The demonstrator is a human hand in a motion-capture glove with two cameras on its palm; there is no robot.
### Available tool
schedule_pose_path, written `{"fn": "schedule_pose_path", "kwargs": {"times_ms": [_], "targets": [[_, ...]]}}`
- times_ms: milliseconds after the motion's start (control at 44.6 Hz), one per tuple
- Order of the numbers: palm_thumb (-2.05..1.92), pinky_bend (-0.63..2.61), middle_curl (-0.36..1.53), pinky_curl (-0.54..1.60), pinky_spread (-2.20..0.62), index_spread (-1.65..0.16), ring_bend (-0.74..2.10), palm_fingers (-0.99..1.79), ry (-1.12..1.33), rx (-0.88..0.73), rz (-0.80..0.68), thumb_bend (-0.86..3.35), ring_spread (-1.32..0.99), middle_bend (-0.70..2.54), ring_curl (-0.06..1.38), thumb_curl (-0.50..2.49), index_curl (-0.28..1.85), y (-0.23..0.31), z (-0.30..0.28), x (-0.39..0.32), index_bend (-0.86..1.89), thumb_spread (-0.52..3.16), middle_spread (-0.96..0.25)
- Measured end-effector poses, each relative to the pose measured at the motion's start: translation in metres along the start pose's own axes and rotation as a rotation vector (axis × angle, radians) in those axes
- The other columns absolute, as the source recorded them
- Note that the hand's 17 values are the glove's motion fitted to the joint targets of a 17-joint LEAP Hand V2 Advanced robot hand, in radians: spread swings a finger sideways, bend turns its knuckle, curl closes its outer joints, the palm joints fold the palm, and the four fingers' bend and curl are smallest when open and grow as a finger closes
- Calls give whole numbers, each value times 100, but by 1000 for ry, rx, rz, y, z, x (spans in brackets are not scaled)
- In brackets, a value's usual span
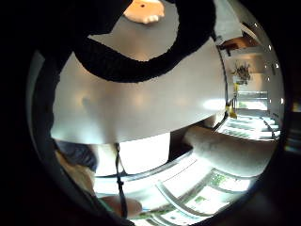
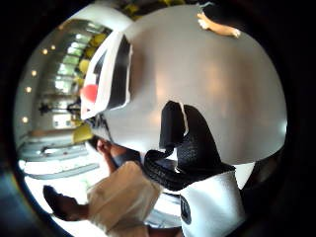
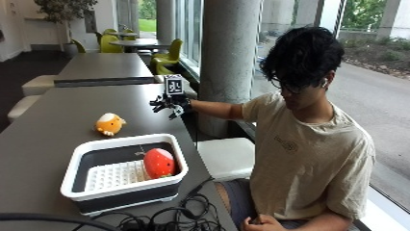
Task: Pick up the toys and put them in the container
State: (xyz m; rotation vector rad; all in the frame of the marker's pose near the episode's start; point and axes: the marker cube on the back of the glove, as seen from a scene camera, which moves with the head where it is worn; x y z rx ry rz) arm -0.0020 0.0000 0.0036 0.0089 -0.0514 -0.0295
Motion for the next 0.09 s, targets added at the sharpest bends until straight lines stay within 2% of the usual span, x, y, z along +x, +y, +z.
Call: {"fn": "schedule_pose_path", "kwargs": {"times_ms": [90], "targets": [[2,84,14,35,0,-32,17,-16,41,-5,1,-1,-3,10,26,29,44,-1,-2,3,21,144,-5]]}}
